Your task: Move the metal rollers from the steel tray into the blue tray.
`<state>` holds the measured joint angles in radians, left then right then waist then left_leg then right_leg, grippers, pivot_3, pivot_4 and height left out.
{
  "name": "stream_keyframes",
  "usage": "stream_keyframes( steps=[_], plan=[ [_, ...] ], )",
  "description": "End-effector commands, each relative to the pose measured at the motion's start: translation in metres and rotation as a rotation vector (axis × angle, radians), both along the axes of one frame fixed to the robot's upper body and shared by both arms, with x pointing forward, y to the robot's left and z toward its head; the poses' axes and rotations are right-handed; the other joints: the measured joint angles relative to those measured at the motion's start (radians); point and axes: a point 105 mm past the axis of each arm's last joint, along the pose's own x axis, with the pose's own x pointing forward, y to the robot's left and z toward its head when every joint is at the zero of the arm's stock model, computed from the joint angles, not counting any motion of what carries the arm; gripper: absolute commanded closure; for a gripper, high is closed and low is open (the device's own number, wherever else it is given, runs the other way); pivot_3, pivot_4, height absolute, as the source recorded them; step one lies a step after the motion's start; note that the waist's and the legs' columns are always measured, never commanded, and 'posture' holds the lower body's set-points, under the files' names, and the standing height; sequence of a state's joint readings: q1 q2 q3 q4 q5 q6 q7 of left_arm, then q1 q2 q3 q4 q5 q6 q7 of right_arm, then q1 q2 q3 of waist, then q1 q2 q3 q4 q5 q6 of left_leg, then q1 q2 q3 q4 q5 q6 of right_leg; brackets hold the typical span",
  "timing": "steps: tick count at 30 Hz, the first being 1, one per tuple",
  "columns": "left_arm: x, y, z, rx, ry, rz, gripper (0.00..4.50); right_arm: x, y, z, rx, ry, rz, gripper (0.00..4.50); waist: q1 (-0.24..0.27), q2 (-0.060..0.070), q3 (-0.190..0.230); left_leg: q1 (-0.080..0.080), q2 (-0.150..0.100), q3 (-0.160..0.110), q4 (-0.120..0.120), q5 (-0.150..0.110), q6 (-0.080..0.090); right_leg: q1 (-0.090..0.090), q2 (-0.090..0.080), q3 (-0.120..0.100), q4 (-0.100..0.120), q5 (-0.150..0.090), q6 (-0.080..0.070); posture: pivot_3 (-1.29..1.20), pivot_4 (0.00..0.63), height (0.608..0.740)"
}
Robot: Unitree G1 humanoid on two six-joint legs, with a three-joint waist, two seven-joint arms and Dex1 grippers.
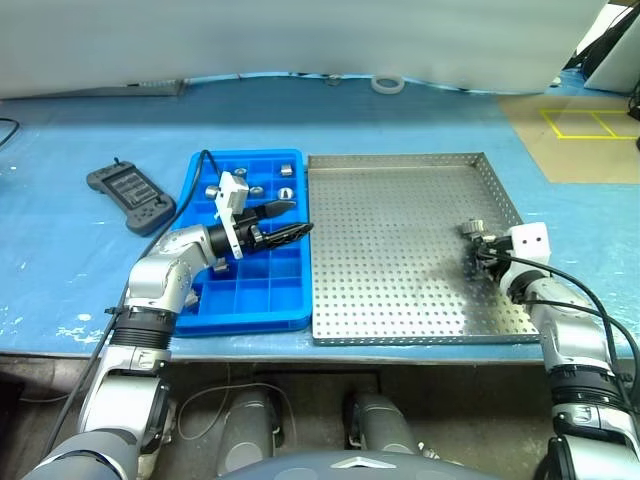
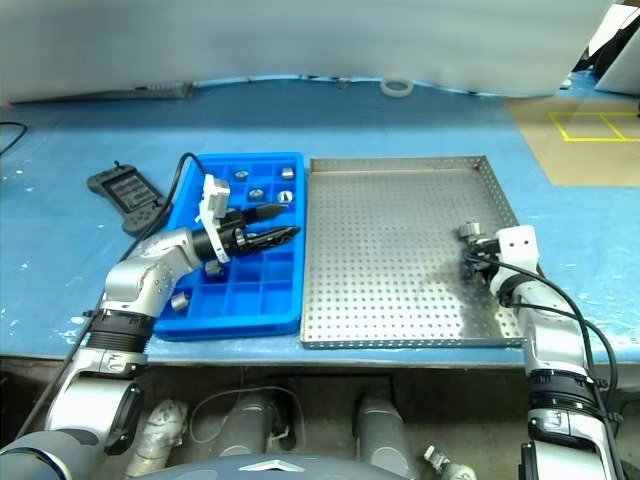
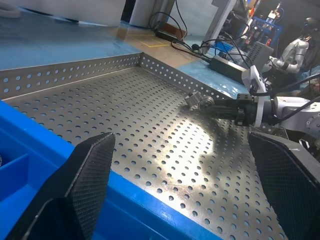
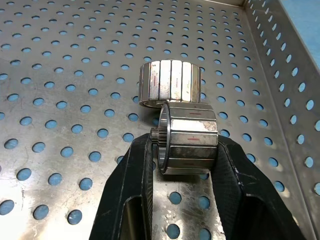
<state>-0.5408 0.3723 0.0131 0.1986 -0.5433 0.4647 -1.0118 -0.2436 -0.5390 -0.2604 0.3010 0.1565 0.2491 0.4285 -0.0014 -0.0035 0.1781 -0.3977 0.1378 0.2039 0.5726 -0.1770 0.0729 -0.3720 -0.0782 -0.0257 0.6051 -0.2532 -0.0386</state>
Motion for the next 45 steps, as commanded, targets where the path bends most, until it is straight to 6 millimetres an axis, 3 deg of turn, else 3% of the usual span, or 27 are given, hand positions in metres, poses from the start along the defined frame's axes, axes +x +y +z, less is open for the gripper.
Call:
stream_keyframes(
  steps=[1, 7, 13, 19, 26, 30, 36, 40, 45],
  plan=[
    [0.001, 0.003, 0.01, -0.01, -0.041, 0.004, 0.04, 0.004, 0.006, 0.019, -0.011, -0.067, 0.028, 3.28, 0.0, 0.0, 0.0, 0.0, 0.0, 0.0, 0.0, 0.0, 0.0, 0.0, 0.0, 0.0, 0.0, 0.0, 0.0, -0.18, 0.15, 0.74],
    [-0.003, -0.005, 0.014, -0.035, -0.03, -0.041, 0.04, 0.007, 0.046, 0.052, -0.039, -0.137, 0.198, 3.28, -0.001, 0.002, 0.001, -0.001, 0.0, 0.0, -0.001, 0.0, 0.0, -0.001, 0.0, 0.0, 0.0, 0.0, 0.0, -0.18, 0.15, 0.74],
    [-0.01, -0.041, 0.006, 0.033, -0.074, -0.145, 0.04, -0.002, 0.113, 0.091, -0.072, -0.213, 0.489, 3.28, 0.002, 0.002, 0.001, -0.001, 0.0, 0.0, -0.001, 0.0, 0.0, -0.002, 0.0, 0.0, -0.001, 0.0, 0.0, -0.18, 0.15, 0.74],
    [-0.002, -0.073, 0.015, 0.025, -0.15, -0.16, 0.04, -0.009, 0.147, 0.108, -0.069, -0.251, 0.601, 3.28, 0.023, 0.002, 0.002, -0.003, 0.0, 0.0, -0.002, 0.0, 0.001, -0.002, 0.0, 0.0, -0.002, 0.0, 0.0, -0.18, 0.15, 0.74],
    [0.013, -0.083, 0.027, -0.039, -0.152, -0.099, 0.04, -0.014, 0.153, 0.114, -0.073, -0.264, 0.618, 3.28, 0.017, 0.002, 0.002, -0.005, 0.0, 0.0, -0.001, 0.0, 0.002, -0.005, -0.001, 0.0, -0.001, 0.0, 0.0, -0.19, 0.15, 0.74],
    [0.018, -0.078, 0.041, -0.186, -0.026, -0.087, 0.04, -0.018, 0.159, 0.117, -0.077, -0.273, 0.641, 3.28, 0.016, 0.002, 0.002, -0.006, 0.0, 0.0, -0.001, 0.001, 0.003, -0.006, -0.001, 0.0, -0.001, 0.0, 0.0, -0.2, 0.15, 0.74],
    [0.016, -0.082, 0.035, -0.148, -0.048, -0.075, 0.04, -0.022, 0.166, 0.123, -0.073, -0.289, 0.662, 3.28, 0.017, 0.002, 0.002, -0.007, 0.0, 0.0, -0.001, 0.001, 0.003, -0.007, -0.001, 0.0, -0.001, 0.0, 0.0, -0.2, 0.15, 0.74],
    [-0.002, -0.085, 0.046, -0.19, -0.036, -0.197, 0.04, -0.022, 0.167, 0.125, -0.08, -0.292, 0.665, 3.28, 0.017, 0.002, 0.002, -0.007, 0.0, 0.0, -0.001, 0.001, 0.003, -0.007, -0.001, 0.0, -0.001, 0.0, 0.0, -0.2, 0.15, 0.74],
    [0.007, -0.081, 0.048, -0.269, 0.069, -0.159, 0.04, -0.022, 0.171, 0.129, -0.083, -0.305, 0.681, 3.28, 0.016, 0.002, 0.002, -0.007, 0.0, 0.0, -0.001, 0.001, 0.002, -0.007, -0.001, 0.0, 0.0, 0.0, 0.0, -0.2, 0.15, 0.74]
  ],
)
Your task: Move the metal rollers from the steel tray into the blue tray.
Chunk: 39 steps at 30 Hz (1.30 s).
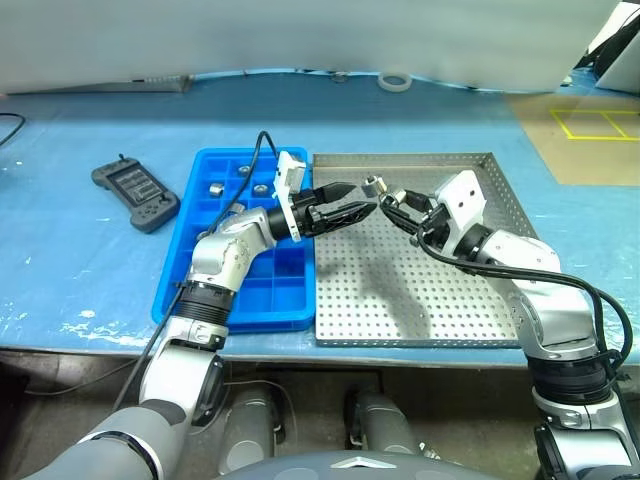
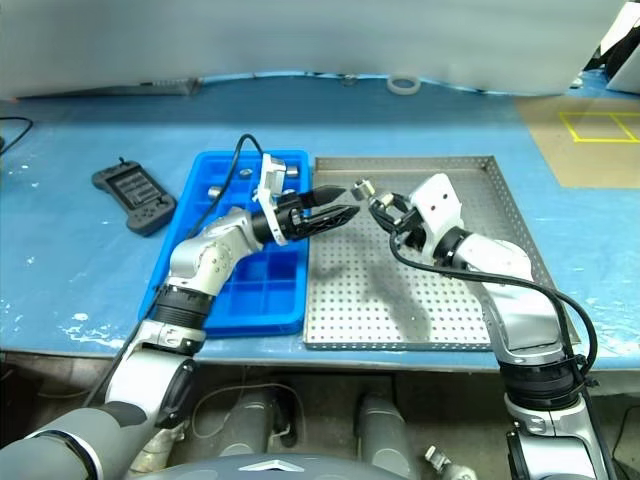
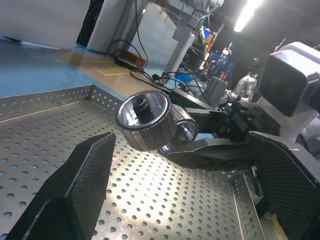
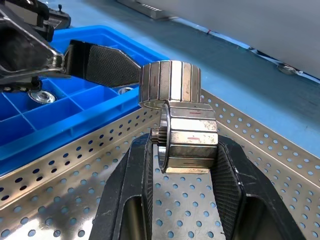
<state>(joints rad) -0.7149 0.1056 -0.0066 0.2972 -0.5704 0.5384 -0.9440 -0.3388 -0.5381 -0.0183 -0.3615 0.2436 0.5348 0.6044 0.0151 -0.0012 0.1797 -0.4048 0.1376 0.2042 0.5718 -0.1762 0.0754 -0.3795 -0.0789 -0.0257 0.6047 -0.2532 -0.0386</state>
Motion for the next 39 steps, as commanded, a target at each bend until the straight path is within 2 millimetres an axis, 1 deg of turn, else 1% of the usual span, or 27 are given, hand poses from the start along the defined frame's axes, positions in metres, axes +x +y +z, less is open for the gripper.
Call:
stream_keyframes(
  steps=[1, 4, 7, 10, 13, 15, 18, 25, 31, 33, 35, 37, 39],
  plan=[
    [0.002, 0.004, 0.02, -0.097, 0.029, -0.01, 0.04, -0.006, 0.01, 0.022, 0.011, -0.083, 0.043, 3.28, 0.0, 0.0, 0.0, 0.0, 0.0, 0.0, 0.0, 0.0, 0.0, 0.0, 0.0, 0.0, 0.0, 0.0, 0.0, -0.2, 0.15, 0.74],
    [0.009, 0.007, 0.016, -0.127, 0.096, 0.02, 0.04, -0.007, 0.013, 0.025, 0.01, -0.09, 0.057, 3.28, 0.001, 0.0, 0.0, 0.0, 0.0, 0.0, 0.0, 0.0, -0.001, 0.0, 0.0, 0.0, 0.0, 0.0, 0.0, -0.2, 0.15, 0.74],
    [0.009, 0.004, 0.012, -0.13, 0.116, 0.025, 0.04, -0.008, 0.014, 0.026, 0.009, -0.092, 0.064, 3.28, 0.001, 0.0, 0.0, 0.0, 0.0, 0.0, 0.0, 0.0, 0.0, 0.0, 0.0, 0.0, 0.0, 0.0, 0.0, -0.2, 0.15, 0.74],
    [0.007, 0.001, 0.016, -0.157, 0.133, -0.003, 0.04, -0.009, 0.016, 0.026, 0.008, -0.094, 0.071, 3.28, 0.001, 0.0, 0.0, -0.001, 0.0, 0.0, 0.0, 0.0, 0.001, 0.0, 0.0, 0.0, -0.001, 0.0, 0.0, -0.2, 0.15, 0.74],
    [0.009, -0.001, 0.016, -0.161, 0.145, 0.002, 0.04, -0.009, 0.018, 0.027, 0.009, -0.096, 0.079, 3.28, 0.0, 0.0, 0.0, 0.0, 0.0, 0.0, 0.0, 0.0, 0.001, 0.0, 0.0, 0.0, 0.0, 0.0, 0.0, -0.2, 0.15, 0.74],
    [0.015, -0.002, 0.021, -0.182, 0.129, 0.043, 0.04, -0.01, 0.019, 0.028, 0.01, -0.098, 0.086, 3.28, 0.001, 0.0, 0.0, 0.0, 0.0, 0.0, 0.0, 0.0, 0.001, 0.0, 0.0, 0.0, 0.0, 0.0, 0.0, -0.2, 0.15, 0.74],
    [0.011, -0.005, 0.028, -0.204, 0.104, 0.013, 0.04, -0.011, 0.021, 0.028, 0.013, -0.097, 0.096, 3.28, 0.001, 0.0, 0.0, -0.001, 0.0, 0.0, 0.0, 0.0, 0.001, 0.0, 0.0, 0.0, 0.0, 0.0, 0.0, -0.2, 0.15, 0.74],
    [0.012, -0.008, 0.019, -0.194, 0.155, 0.005, 0.04, -0.012, 0.024, 0.028, 0.014, -0.098, 0.101, 3.28, 0.0, 0.0, 0.0, -0.001, 0.0, 0.0, 0.0, 0.0, 0.001, 0.0, 0.0, 0.0, 0.0, 0.0, 0.0, -0.2, 0.15, 0.74],
    [0.014, -0.006, 0.019, -0.203, 0.159, 0.02, 0.04, -0.011, 0.023, 0.028, 0.014, -0.099, 0.094, 3.28, 0.001, 0.0, 0.0, -0.001, 0.0, 0.0, 0.0, 0.0, 0.001, 0.0, 0.0, 0.0, 0.0, 0.0, 0.0, -0.21, 0.15, 0.74],
    [0.013, -0.005, 0.02, -0.213, 0.157, 0.016, 0.44, -0.011, 0.023, 0.027, 0.013, -0.098, 0.092, 3.28, 0.0, 0.0, 0.0, -0.001, 0.0, 0.0, 0.0, 0.0, 0.001, 0.0, 0.0, 0.0, 0.0, 0.0, 0.0, -0.21, 0.15, 0.74],
    [0.013, -0.005, 0.018, -0.2, 0.16, 0.022, 0.96, -0.011, 0.023, 0.026, 0.013, -0.097, 0.09, 3.28, 0.0, 0.0, 0.0, -0.001, 0.0, 0.0, 0.0, 0.0, 0.001, 0.0, 0.0, 0.0, 0.0, 0.0, 0.0, -0.21, 0.15, 0.74],
    [0.014, -0.005, 0.016, -0.187, 0.157, 0.032, 1.65, -0.01, 0.023, 0.026, 0.012, -0.096, 0.088, 3.28, 0.0, 0.0, 0.0, -0.001, 0.0, 0.0, 0.0, 0.0, 0.001, 0.0, 0.0, 0.0, 0.0, 0.0, 0.0, -0.21, 0.15, 0.74],
    [0.013, -0.004, 0.017, -0.19, 0.152, 0.03, 1.65, -0.01, 0.022, 0.025, 0.012, -0.096, 0.087, 3.28, 0.0, 0.0, 0.0, -0.001, 0.0, 0.0, 0.0, 0.0, 0.001, 0.0, 0.0, 0.0, 0.0, 0.0, 0.0, -0.2, 0.15, 0.74]
  ],
)
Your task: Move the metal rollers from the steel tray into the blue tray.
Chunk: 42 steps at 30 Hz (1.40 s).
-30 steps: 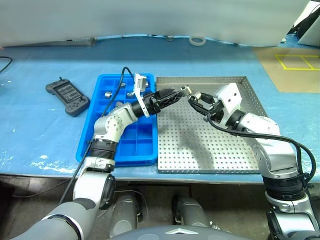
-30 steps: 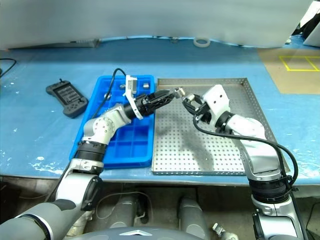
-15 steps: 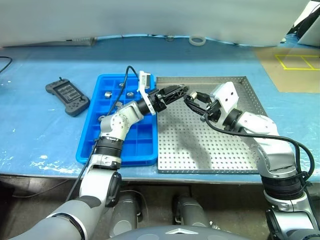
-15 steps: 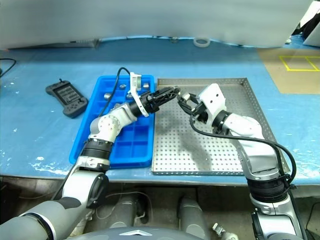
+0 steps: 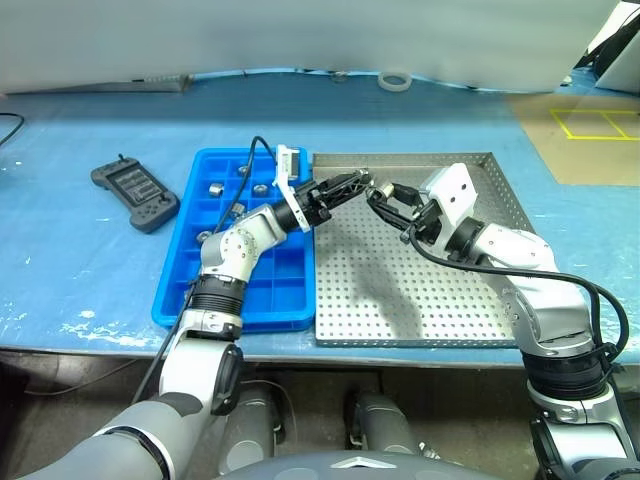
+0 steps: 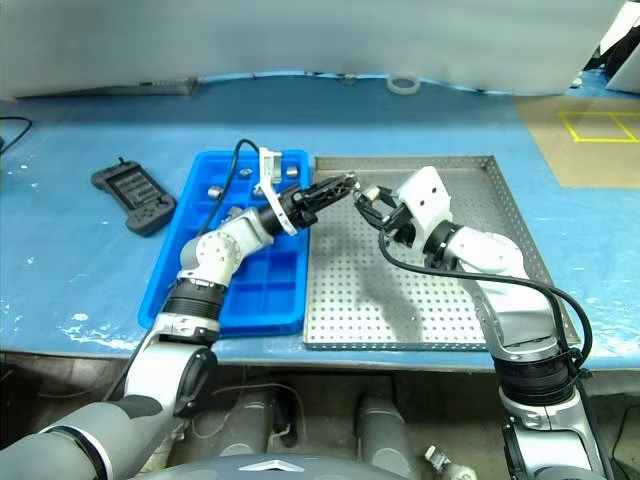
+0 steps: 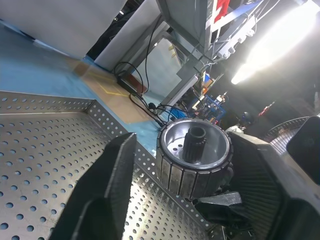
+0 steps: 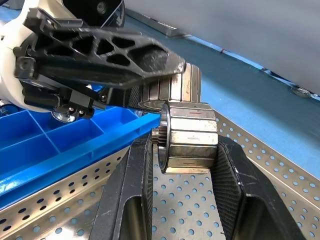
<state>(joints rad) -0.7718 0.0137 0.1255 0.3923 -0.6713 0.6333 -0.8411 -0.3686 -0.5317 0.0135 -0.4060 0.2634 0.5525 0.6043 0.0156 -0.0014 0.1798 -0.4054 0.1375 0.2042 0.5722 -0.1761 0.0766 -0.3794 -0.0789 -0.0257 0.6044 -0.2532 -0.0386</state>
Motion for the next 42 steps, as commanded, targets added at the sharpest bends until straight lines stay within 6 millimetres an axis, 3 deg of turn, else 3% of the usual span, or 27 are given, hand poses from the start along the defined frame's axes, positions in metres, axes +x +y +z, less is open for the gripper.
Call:
stream_keyframes(
  steps=[1, 4, 14, 19, 23, 27, 30, 32, 34, 38, 42],
  plan=[
    [-0.003, -0.001, 0.01, -0.025, -0.041, -0.01, 2.18, -0.005, 0.005, 0.015, 0.01, -0.067, 0.023, 3.28, 0.0, 0.0, 0.0, 0.0, 0.0, 0.0, 0.0, 0.0, 0.0, 0.0, 0.0, 0.0, 0.0, 0.0, 0.0, -0.2, 0.15, 0.74],
    [0.0, -0.001, 0.009, -0.005, -0.04, 0.01, 2.84, -0.004, 0.006, 0.015, 0.011, -0.068, 0.022, 3.28, 0.0, 0.0, 0.0, 0.0, 0.0, 0.0, 0.0, 0.0, 0.0, 0.0, 0.0, 0.0, 0.0, 0.0, 0.0, -0.2, 0.15, 0.74],
    [0.016, 0.016, 0.017, -0.005, -0.056, 0.112, 2.84, -0.004, 0.007, 0.016, 0.012, -0.069, 0.02, 3.28, 0.0, 0.0, 0.0, 0.0, 0.0, 0.0, 0.0, 0.0, 0.0, 0.0, 0.0, 0.0, 0.0, 0.0, 0.0, -0.2, 0.15, 0.74],
    [0.026, 0.051, 0.027, 0.021, -0.102, 0.2, 2.84, -0.003, 0.005, 0.015, 0.006, -0.067, 0.015, 3.28, -0.008, 0.0, 0.0, 0.0, 0.0, 0.0, 0.0, 0.0, 0.0, -0.001, 0.0, 0.0, 0.001, 0.0, 0.0, -0.2, 0.15, 0.74],
    [0.021, 0.095, 0.033, 0.08, -0.154, 0.242, 2.84, -0.003, 0.003, 0.015, 0.006, -0.066, 0.012, 3.28, -0.004, 0.0, 0.0, 0.0, 0.001, 0.0, -0.001, 0.001, -0.001, -0.002, 0.001, 0.0, 0.001, 0.0, 0.0, -0.19, 0.15, 0.74],
    [-0.001, 0.123, 0.036, 0.189, -0.248, 0.246, 2.84, -0.003, 0.003, 0.012, -0.001, -0.057, 0.02, 3.28, -0.001, 0.0, 0.0, -0.001, 0.001, 0.0, -0.001, 0.0, -0.001, -0.003, 0.001, 0.0, 0.001, 0.0, 0.0, -0.17, 0.15, 0.74],
    [-0.041, 0.134, 0.035, 0.273, -0.303, 0.158, 2.84, -0.002, 0.006, 0.007, -0.009, -0.036, 0.046, 3.28, 0.002, 0.0, 0.0, -0.002, 0.0, 0.0, -0.001, 0.0, -0.002, -0.003, 0.0, 0.0, 0.001, 0.0, 0.0, -0.12, 0.15, 0.74],
    [-0.06, 0.136, 0.03, 0.327, -0.296, 0.102, 2.84, -0.001, 0.007, 0.003, -0.016, -0.023, 0.06, 3.28, 0.004, -0.001, 0.0, -0.002, 0.0, 0.0, -0.002, -0.001, -0.004, -0.004, 0.0, 0.0, 0.001, 0.0, 0.0, -0.12, 0.15, 0.74],
    [-0.076, 0.146, 0.011, 0.436, -0.27, 0.077, 2.84, 0.005, 0.005, -0.004, -0.038, -0.007, 0.066, 3.28, 0.011, -0.001, 0.0, -0.001, 0.0, 0.0, -0.003, -0.001, -0.005, -0.004, 0.0, -0.001, 0.001, 0.0, 0.0, -0.06, 0.15, 0.74],
    [-0.088, 0.164, -0.015, 0.557, -0.224, 0.114, 2.84, 0.018, 0.004, -0.012, -0.064, 0.006, 0.08, 3.28, 0.024, -0.001, 0.0, 0.003, 0.0, 0.0, -0.005, 0.002, -0.01, -0.002, 0.001, 0.0, 0.001, 0.0, 0.0, 0.01, 0.15, 0.74],
    [-0.096, 0.165, -0.031, 0.597, -0.205, 0.134, 2.84, 0.025, 0.011, -0.018, -0.077, 0.013, 0.109, 3.28, 0.044, -0.001, 0.001, 0.005, 0.0, 0.0, -0.01, 0.005, -0.015, -0.002, 0.001, 0.0, 0.002, 0.0, 0.0, 0.06, 0.15, 0.74]
  ],
)
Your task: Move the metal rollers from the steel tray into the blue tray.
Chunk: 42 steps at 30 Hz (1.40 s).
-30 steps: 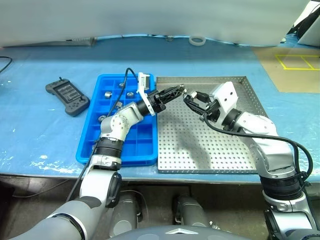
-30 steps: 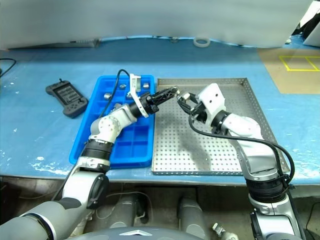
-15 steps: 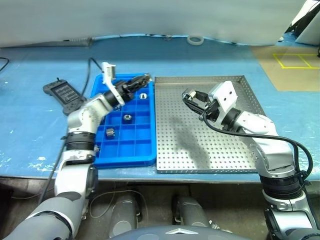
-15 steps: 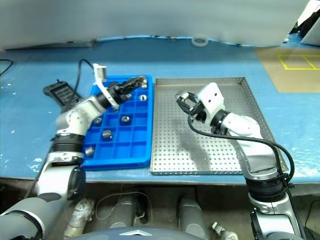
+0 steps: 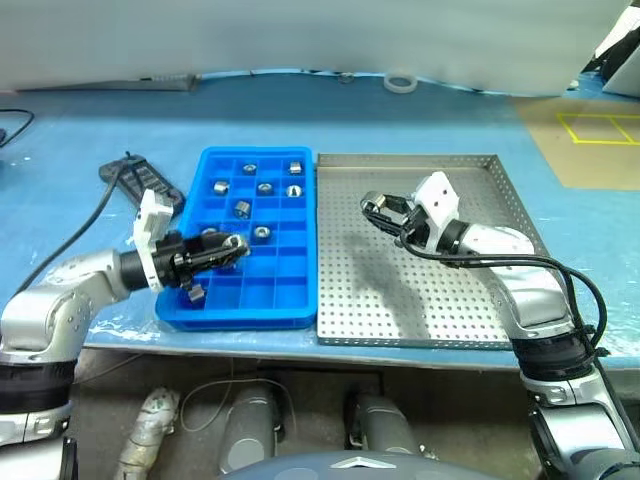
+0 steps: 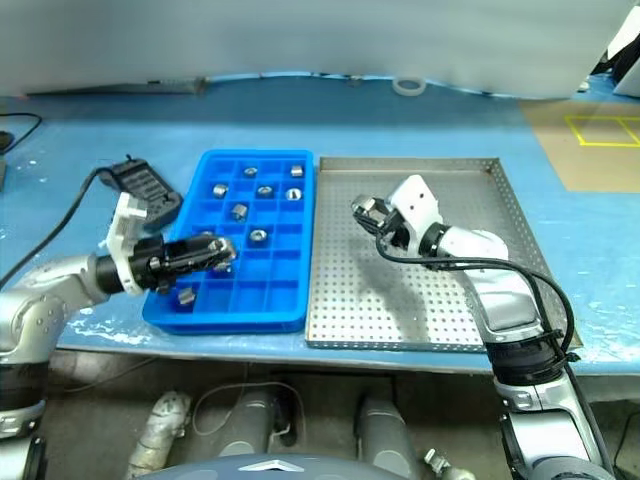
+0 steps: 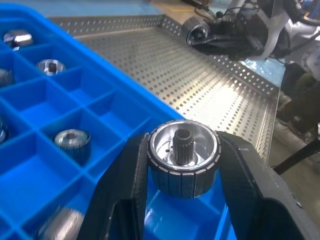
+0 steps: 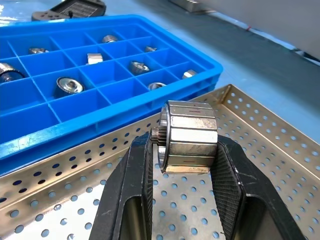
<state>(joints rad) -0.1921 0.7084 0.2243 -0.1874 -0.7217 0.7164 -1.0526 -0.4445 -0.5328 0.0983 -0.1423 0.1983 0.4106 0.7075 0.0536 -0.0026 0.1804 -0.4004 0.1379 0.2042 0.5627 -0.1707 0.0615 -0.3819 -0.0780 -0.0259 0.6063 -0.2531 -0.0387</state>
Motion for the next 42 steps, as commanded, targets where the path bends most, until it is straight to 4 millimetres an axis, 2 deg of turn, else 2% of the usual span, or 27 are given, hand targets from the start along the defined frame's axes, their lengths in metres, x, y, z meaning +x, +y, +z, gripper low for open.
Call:
stream_keyframes(
  steps=[1, 7, 10, 16, 22, 29, 35, 42],
  plan=[
    [-0.011, -0.009, 0.002, 0.043, -0.065, -0.014, 2.84, 0.004, 0.009, 0.009, -0.001, -0.056, 0.05, 3.28, 0.01, 0.0, 0.0, 0.0, 0.0, 0.0, -0.001, 0.0, 0.0, 0.0, 0.0, 0.0, 0.0, 0.0, 0.0, 0.07, 0.15, 0.74],
    [-0.031, -0.025, -0.014, 0.027, -0.013, -0.053, 2.84, 0.003, 0.013, 0.005, -0.006, -0.05, 0.076, 3.28, 0.024, -0.001, 0.0, -0.004, 0.0, 0.0, -0.001, 0.0, 0.0, -0.003, 0.0, -0.001, -0.001, 0.0, 0.0, 0.08, 0.15, 0.74],
    [-0.036, -0.026, -0.027, 0.061, 0.024, -0.065, 2.84, 0.003, 0.012, 0.002, -0.006, -0.047, 0.071, 3.28, 0.024, -0.001, 0.0, -0.004, 0.0, 0.0, -0.001, 0.0, 0.0, -0.003, 0.0, -0.001, 0.0, 0.0, 0.0, 0.08, 0.15, 0.74],
    [-0.023, -0.026, -0.046, 0.091, 0.073, -0.008, 2.84, 0.001, 0.012, 0.0, -0.001, -0.043, 0.06, 3.28, 0.024, 0.0, 0.0, 0.0, 0.0, 0.0, -0.001, 0.0, 0.0, -0.001, 0.001, 0.0, 0.001, 0.0, 0.0, 0.05, 0.15, 0.74],
    [-0.012, -0.026, -0.05, 0.102, 0.082, 0.018, 2.84, -0.001, 0.007, -0.001, -0.002, -0.04, 0.04, 3.28, 0.021, 0.0, 0.0, 0.012, 0.0, 0.0, -0.002, 0.0, 0.0, 0.012, 0.001, 0.0, 0.0, 0.0, 0.0, 0.03, 0.15, 0.74],
    [-0.012, -0.044, -0.051, 0.092, 0.096, -0.04, 2.84, -0.002, 0.008, -0.002, 0.002, -0.045, 0.025, 3.28, 0.017, 0.0, 0.0, 0.012, 0.0, 0.0, -0.002, 0.0, 0.0, 0.011, 0.001, 0.001, -0.001, 0.0, 0.0, 0.02, 0.15, 0.74],
    [-0.016, -0.049, -0.053, 0.108, 0.113, -0.09, 2.84, -0.005, 0.009, 0.002, 0.009, -0.056, 0.021, 3.28, 0.017, 0.0, 0.0, 0.012, 0.0, 0.0, -0.002, 0.0, 0.001, 0.011, 0.001, 0.001, -0.001, 0.0, 0.0, 0.02, 0.15, 0.74],
    [-0.008, -0.04, -0.054, 0.147, 0.098, -0.041, 0.57, -0.008, 0.011, 0.007, 0.004, -0.066, 0.038, 3.28, 0.016, 0.0, 0.0, 0.012, 0.0, 0.0, -0.002, 0.0, 0.001, 0.012, 0.001, 0.001, -0.001, 0.0, 0.0, 0.0, 0.15, 0.74]
  ],
)
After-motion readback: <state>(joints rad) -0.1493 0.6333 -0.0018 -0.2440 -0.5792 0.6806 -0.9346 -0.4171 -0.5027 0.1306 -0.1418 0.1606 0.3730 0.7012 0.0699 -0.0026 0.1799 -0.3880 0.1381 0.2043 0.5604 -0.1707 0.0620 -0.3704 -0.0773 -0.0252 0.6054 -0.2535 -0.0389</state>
